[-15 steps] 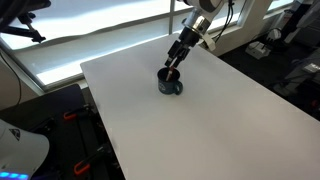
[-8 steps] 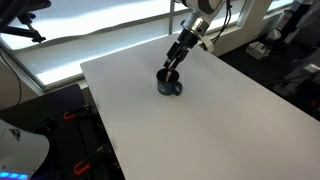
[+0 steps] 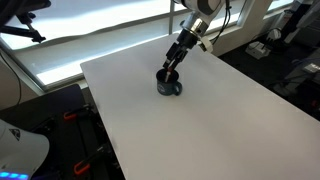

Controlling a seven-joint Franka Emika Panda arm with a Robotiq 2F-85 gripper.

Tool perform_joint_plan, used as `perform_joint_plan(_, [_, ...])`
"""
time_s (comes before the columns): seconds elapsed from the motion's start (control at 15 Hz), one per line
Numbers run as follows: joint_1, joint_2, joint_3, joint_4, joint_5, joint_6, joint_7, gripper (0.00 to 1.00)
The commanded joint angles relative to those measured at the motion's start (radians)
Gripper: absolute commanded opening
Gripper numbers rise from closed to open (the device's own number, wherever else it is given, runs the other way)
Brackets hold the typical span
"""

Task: Remove the marker from the blue cup and put it on the table

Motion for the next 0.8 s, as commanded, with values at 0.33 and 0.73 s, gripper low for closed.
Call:
perform_joint_plan(0.33, [-0.014, -0.045, -0.004, -0.073, 0.05, 0.043, 0.003, 0.3])
perform_joint_plan(0.73, [-0.021, -0.05, -0.002, -0.087, 0.058, 0.054, -0.001, 0.36])
